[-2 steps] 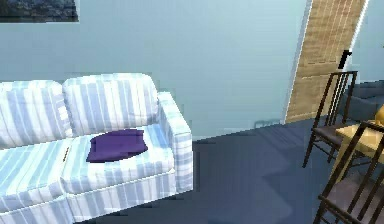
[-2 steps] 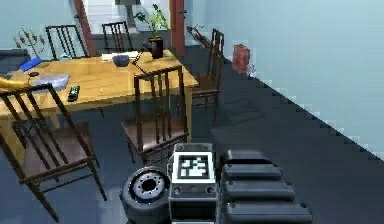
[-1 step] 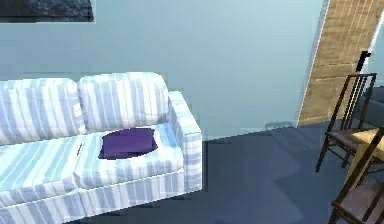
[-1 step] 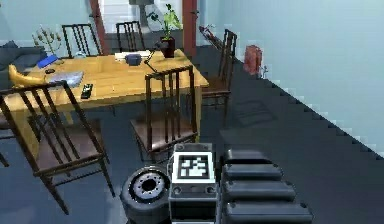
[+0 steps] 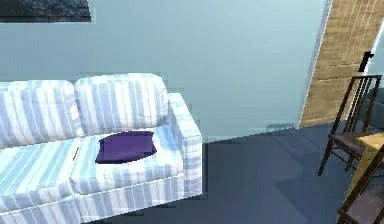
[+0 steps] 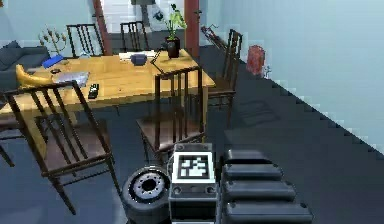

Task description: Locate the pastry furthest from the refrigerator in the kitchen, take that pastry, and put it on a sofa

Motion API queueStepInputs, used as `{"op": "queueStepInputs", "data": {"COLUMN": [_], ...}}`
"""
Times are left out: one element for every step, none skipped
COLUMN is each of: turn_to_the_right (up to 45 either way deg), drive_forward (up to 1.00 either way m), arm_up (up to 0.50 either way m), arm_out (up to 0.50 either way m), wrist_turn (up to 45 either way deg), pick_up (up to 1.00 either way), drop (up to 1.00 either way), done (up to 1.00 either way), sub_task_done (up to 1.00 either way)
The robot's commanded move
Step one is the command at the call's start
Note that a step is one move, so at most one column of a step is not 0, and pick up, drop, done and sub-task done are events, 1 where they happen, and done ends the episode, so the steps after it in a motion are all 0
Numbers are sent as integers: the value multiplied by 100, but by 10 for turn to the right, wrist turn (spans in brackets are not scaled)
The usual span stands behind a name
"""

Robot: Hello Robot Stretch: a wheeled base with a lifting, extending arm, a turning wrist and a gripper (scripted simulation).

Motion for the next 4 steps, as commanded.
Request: {"op": "queueStepInputs", "data": {"turn_to_the_right": [-450,-60,0,-90], "drive_forward": [0,0,85,0], "arm_up": [0,0,0,0], "arm_out": [0,0,0,0], "wrist_turn": [0,0,0,0], "pick_up": [0,0,0,0], "drop": [0,0,0,0], "done": [0,0,0,0], "sub_task_done": [0,0,0,0]}}
